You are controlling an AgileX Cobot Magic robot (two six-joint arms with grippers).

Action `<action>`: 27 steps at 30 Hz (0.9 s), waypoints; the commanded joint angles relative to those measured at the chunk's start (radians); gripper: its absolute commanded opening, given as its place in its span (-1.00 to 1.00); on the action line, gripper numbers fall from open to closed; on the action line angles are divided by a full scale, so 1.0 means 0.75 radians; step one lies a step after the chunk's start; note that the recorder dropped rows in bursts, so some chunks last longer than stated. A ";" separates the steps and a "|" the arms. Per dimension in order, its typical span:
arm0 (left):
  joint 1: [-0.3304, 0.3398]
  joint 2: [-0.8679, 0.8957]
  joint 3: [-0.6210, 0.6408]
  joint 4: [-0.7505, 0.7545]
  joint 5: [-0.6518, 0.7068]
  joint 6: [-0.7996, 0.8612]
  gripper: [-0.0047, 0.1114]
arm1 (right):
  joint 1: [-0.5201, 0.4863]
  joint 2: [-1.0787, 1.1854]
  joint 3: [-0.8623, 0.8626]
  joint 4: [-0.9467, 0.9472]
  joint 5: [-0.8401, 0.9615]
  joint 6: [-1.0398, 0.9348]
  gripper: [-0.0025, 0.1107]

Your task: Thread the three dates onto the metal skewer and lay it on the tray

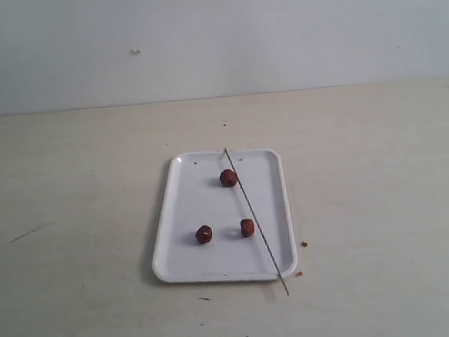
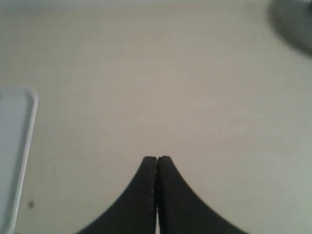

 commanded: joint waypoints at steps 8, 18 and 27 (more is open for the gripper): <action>0.004 -0.007 0.005 -0.011 -0.006 0.006 -0.92 | 0.447 0.764 -0.376 0.061 0.405 -0.151 -0.96; 0.004 -0.007 0.005 -0.011 -0.006 0.006 -0.92 | 0.592 0.983 -0.437 0.206 0.381 -0.276 -0.39; 0.004 -0.007 0.005 -0.011 -0.006 0.006 -0.92 | 0.629 0.988 -0.331 0.347 0.107 -0.289 -0.25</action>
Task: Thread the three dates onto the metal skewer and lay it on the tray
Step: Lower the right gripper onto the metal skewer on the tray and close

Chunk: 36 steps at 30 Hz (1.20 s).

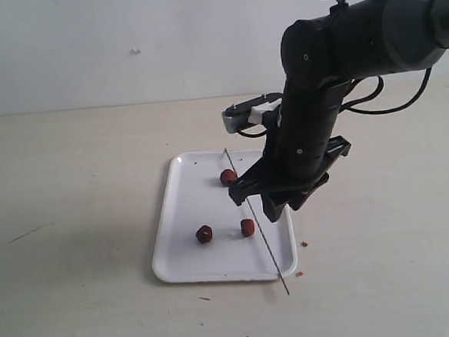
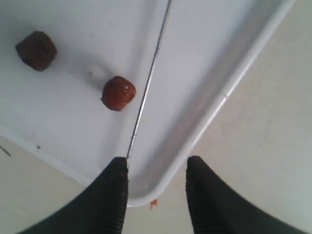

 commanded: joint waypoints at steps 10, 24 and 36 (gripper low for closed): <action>0.004 -0.007 0.005 -0.011 -0.006 0.006 -0.92 | 0.059 0.000 0.197 0.122 -0.252 -0.095 -0.25; 0.004 -0.007 0.005 -0.011 -0.006 0.006 -0.92 | 0.161 0.055 0.195 -0.175 -0.312 0.249 -0.25; 0.004 -0.007 0.005 -0.011 -0.006 0.009 -0.92 | 0.161 0.097 0.195 -0.175 -0.342 0.269 -0.38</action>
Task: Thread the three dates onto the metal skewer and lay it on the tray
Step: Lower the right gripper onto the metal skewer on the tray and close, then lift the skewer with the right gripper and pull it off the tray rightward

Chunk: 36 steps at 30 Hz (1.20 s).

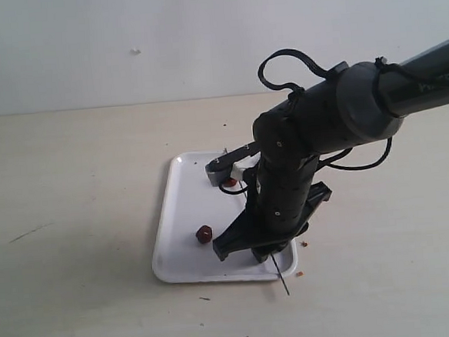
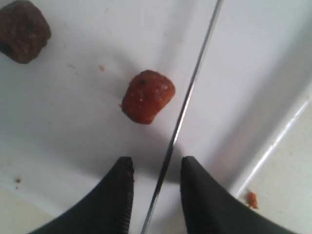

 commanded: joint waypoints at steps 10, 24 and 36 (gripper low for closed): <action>0.004 -0.007 0.005 -0.011 -0.006 0.008 -0.92 | 0.001 0.015 0.001 -0.017 -0.014 0.060 -0.39; 0.004 -0.007 0.005 -0.011 -0.006 0.008 -0.92 | 0.001 0.035 0.001 -0.017 0.027 0.118 -0.85; 0.004 -0.007 0.005 -0.011 -0.006 0.008 -0.92 | 0.001 0.010 0.001 -0.202 0.027 0.399 -0.96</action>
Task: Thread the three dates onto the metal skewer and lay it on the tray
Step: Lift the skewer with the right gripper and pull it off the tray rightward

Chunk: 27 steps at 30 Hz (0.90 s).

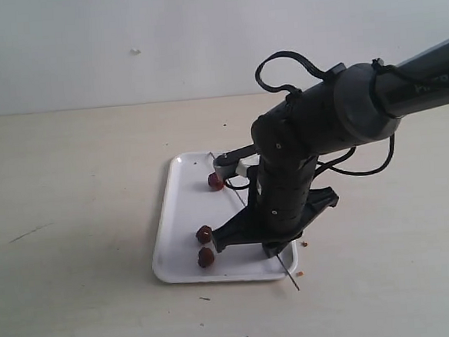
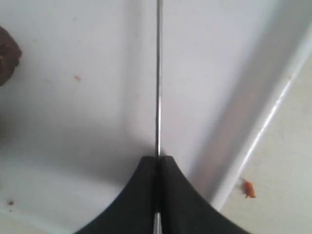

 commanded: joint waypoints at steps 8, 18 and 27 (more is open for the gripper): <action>0.004 -0.007 0.005 -0.011 -0.006 0.006 -0.92 | 0.001 -0.148 0.006 -0.333 0.066 0.271 -0.96; 0.004 -0.007 0.005 -0.011 -0.006 0.006 -0.92 | 0.001 -0.437 0.006 -0.525 0.291 0.179 -0.96; 0.004 -0.007 0.005 -0.011 -0.006 0.006 -0.92 | 0.001 -0.609 0.006 -0.449 0.557 -0.287 -0.96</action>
